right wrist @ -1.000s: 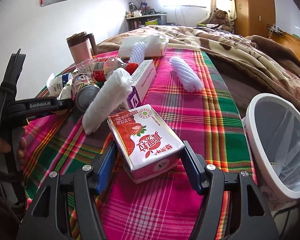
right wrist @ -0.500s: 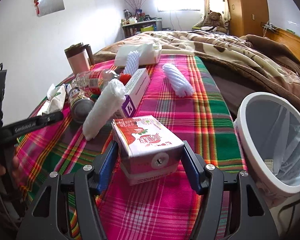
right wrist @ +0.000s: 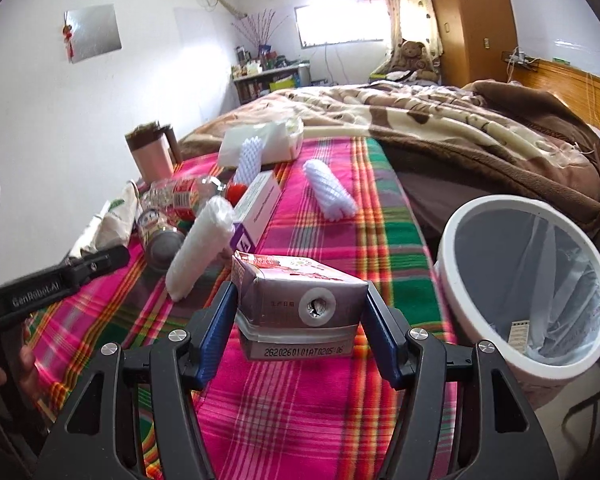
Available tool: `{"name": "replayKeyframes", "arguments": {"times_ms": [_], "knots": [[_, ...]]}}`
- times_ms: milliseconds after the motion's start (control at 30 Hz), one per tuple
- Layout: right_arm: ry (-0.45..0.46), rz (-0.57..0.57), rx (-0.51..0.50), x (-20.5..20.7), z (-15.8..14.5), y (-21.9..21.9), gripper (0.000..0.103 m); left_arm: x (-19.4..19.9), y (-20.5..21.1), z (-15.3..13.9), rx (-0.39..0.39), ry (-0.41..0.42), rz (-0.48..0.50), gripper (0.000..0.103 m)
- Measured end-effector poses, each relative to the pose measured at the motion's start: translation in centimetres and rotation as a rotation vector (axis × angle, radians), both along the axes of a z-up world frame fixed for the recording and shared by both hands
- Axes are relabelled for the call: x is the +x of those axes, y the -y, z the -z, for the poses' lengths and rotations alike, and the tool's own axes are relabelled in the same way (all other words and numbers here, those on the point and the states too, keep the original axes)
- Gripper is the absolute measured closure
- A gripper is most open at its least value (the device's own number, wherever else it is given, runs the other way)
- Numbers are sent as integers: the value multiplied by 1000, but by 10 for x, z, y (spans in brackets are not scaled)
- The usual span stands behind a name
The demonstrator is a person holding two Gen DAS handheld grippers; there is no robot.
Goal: Collect trash
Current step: 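Carry the paper bag and pink carton over the wastebasket with both tools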
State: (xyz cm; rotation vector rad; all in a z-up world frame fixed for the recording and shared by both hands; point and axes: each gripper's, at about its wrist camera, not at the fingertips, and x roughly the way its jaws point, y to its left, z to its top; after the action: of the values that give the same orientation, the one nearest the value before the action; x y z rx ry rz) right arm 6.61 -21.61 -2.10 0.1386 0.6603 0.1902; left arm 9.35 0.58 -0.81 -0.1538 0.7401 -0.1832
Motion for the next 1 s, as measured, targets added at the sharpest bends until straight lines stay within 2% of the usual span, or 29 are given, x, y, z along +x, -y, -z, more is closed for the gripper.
{"name": "replayKeyframes", "arguments": {"times_ms": [467,1000], "knots": [[69,126,4,-12,-21,44,40,-1,66,-20,42,56,154,65],[69,307,12,-13,-23,111,40,9,157,-29,70,76,344,64]]}}
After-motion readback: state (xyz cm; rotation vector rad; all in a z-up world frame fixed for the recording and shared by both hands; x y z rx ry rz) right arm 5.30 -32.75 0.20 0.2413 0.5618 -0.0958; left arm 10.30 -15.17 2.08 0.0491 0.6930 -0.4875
